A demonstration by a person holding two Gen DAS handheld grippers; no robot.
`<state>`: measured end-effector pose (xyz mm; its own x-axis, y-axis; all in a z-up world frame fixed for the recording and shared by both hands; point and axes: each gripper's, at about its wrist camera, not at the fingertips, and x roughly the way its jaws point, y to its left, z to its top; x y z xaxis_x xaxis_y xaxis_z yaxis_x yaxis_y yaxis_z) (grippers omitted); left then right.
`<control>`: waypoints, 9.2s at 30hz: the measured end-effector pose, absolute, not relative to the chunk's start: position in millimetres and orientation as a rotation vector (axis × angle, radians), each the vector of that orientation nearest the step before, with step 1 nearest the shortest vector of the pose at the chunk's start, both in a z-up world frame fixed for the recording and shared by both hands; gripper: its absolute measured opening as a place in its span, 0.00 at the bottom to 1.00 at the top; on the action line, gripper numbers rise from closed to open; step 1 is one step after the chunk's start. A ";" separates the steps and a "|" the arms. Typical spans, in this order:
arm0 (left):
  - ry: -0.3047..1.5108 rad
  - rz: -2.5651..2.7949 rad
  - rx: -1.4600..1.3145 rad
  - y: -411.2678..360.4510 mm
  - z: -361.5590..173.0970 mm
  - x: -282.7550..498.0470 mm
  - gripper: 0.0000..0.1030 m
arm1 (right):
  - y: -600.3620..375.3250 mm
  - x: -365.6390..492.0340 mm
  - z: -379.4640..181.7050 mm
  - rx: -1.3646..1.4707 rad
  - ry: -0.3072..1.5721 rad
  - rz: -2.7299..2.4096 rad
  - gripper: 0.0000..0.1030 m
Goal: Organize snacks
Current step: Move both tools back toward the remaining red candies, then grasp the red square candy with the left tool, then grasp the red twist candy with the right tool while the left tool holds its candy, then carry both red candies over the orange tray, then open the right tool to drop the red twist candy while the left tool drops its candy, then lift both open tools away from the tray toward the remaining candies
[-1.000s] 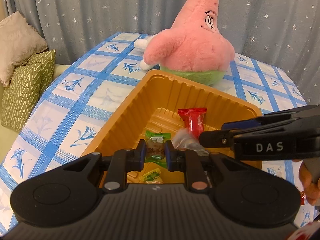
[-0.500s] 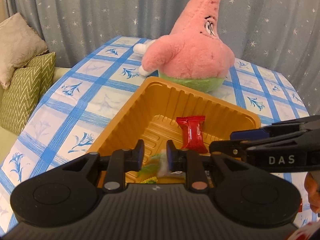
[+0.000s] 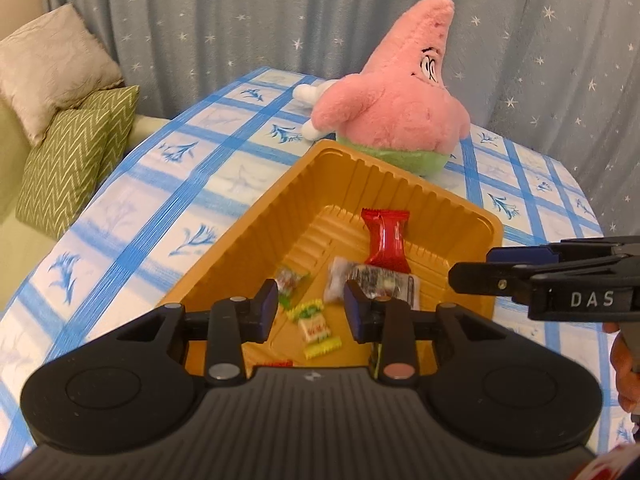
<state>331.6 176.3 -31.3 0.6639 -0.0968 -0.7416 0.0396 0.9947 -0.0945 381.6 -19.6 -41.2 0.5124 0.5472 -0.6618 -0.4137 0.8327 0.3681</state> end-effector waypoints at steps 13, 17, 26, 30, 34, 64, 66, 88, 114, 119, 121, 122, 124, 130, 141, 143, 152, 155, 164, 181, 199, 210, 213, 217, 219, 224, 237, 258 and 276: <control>0.837 -0.031 -0.111 173.4 -8.5 257.2 0.36 | -41.9 317.1 -25.8 0.211 0.821 0.580 0.65; 0.841 -0.045 -0.100 165.8 -5.1 235.3 0.36 | -52.1 293.1 -24.0 0.227 0.823 0.568 0.67; 0.857 -0.092 -0.093 141.1 -5.9 194.5 0.36 | -84.5 244.6 -24.0 0.259 0.839 0.529 0.68; 0.867 -0.115 -0.088 128.7 -8.4 179.3 0.36 | -99.3 227.4 -25.9 0.263 0.846 0.502 0.69; 0.881 -0.130 -0.085 117.2 -12.9 167.8 0.36 | -113.2 211.9 -30.3 0.267 0.858 0.478 0.69; 0.896 -0.259 0.097 31.5 -54.2 146.1 0.38 | -173.0 169.4 -63.2 0.236 0.936 0.346 0.69; 0.890 -0.264 0.110 29.0 -56.2 148.9 0.39 | -175.3 170.1 -64.6 0.241 0.940 0.339 0.69; 0.771 -0.370 0.513 -17.6 -92.0 198.0 0.58 | -198.4 188.4 -79.7 0.320 0.981 0.263 0.69; 0.843 -0.473 0.515 -29.4 -109.6 240.6 0.28 | -207.0 208.8 -92.1 0.333 1.005 0.220 0.69; 0.864 -0.456 0.452 -22.4 -108.6 242.6 0.24 | -201.6 216.5 -91.3 0.296 0.994 0.245 0.69; 0.874 -0.437 0.413 -17.5 -107.8 243.6 0.24 | -199.3 218.9 -90.9 0.275 0.982 0.265 0.69; 0.878 -0.427 0.394 -14.7 -107.2 243.7 0.23 | -197.5 220.3 -90.9 0.260 0.977 0.277 0.69; 0.882 -0.408 0.361 -8.8 -105.5 242.9 0.23 | -193.0 223.8 -90.9 0.222 0.964 0.311 0.69; 0.888 -0.355 0.299 6.7 -100.0 234.2 0.23 | -174.9 235.9 -91.8 0.049 0.897 0.432 0.68; 0.911 -0.297 0.225 22.8 -95.9 217.7 0.23 | -141.9 264.5 -108.6 -0.207 0.900 0.589 0.48; 0.913 -0.287 0.215 25.0 -95.6 216.0 0.23 | -138.3 266.9 -112.1 -0.226 0.906 0.608 0.46; 0.918 -0.247 0.189 35.3 -93.3 208.0 0.23 | -130.3 272.5 -117.5 -0.246 0.923 0.631 0.22; 0.916 -0.237 0.184 36.6 -91.8 205.1 0.23 | -129.4 270.6 -116.3 -0.250 0.931 0.634 0.21; 0.902 -0.243 0.175 37.4 -85.2 193.8 0.22 | -132.7 259.1 -109.2 -0.230 0.941 0.616 0.21; 0.834 -0.197 0.114 77.0 -44.2 155.5 0.23 | -128.0 220.5 -65.6 -0.046 0.938 0.628 0.20; 0.698 -0.088 0.107 144.0 1.7 190.7 0.23 | -54.2 247.4 -19.6 0.048 0.860 0.733 0.20; 0.684 -0.071 0.107 163.6 0.3 251.5 0.23 | -24.8 314.3 -10.5 0.081 0.815 0.671 0.20; 0.695 -0.068 0.107 167.5 -4.2 267.5 0.23 | -24.6 337.0 -12.9 0.108 0.814 0.635 0.20; 0.709 -0.068 0.101 170.6 -12.3 286.5 0.23 | -25.5 363.5 -19.7 0.118 0.815 0.584 0.20; 0.717 -0.067 0.102 171.3 -16.8 294.5 0.23 | -25.3 375.5 -25.2 0.119 0.822 0.558 0.20; 0.740 -0.069 0.098 172.8 -28.5 311.2 0.23 | -24.1 397.1 -38.2 0.105 0.835 0.523 0.21; 0.786 -0.070 0.087 172.0 -49.6 334.2 0.23 | -16.5 424.6 -62.4 0.064 0.865 0.497 0.21; 0.796 -0.063 0.076 172.2 -52.4 334.0 0.23 | -29.4 408.9 -54.7 0.108 0.841 0.506 0.54; 0.808 -0.028 0.020 176.3 -44.6 323.4 0.32 | -31.0 382.1 -43.1 0.137 0.824 0.543 0.54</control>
